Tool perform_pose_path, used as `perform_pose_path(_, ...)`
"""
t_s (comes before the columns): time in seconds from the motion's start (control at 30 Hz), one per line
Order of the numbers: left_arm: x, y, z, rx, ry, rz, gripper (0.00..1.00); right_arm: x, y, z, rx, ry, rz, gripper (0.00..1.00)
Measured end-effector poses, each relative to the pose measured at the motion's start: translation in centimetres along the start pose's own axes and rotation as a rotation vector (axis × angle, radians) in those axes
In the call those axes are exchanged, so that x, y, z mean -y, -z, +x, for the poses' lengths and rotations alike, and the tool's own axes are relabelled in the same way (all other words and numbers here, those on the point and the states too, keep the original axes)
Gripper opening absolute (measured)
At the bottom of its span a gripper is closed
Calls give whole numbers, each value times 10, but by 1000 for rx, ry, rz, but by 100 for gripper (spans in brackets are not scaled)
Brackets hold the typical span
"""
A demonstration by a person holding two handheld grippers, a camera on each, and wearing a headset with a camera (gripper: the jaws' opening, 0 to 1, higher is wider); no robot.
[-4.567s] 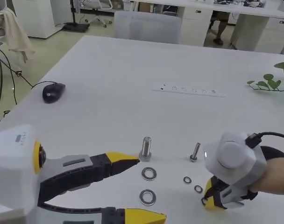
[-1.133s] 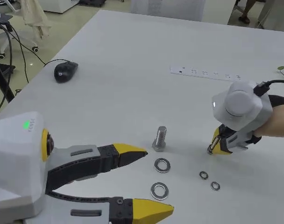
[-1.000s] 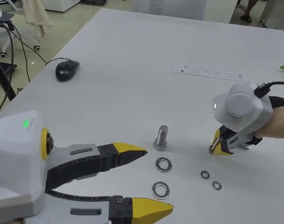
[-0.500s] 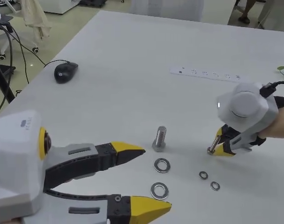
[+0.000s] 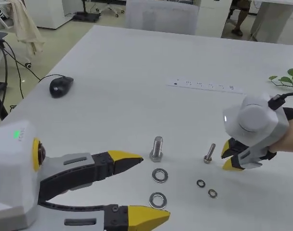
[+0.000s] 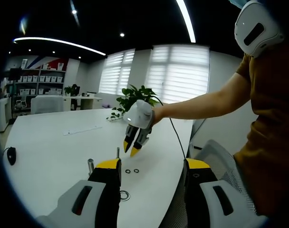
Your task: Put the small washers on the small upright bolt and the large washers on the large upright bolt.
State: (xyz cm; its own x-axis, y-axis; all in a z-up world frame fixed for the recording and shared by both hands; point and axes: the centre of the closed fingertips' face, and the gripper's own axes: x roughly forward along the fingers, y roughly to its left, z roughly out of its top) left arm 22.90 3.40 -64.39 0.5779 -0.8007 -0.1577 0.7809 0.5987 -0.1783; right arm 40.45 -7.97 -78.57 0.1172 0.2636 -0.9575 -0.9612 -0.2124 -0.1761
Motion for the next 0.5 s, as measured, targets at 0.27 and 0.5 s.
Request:
perform_pose_path(0.27,4,-2,-6,3,-6,13,52,-11,-10,-12,48,16,20,16)
perform_pose_path(0.5,7,-2,-8,9,-5,18,52,-25,-16,-11,65,4,30,16)
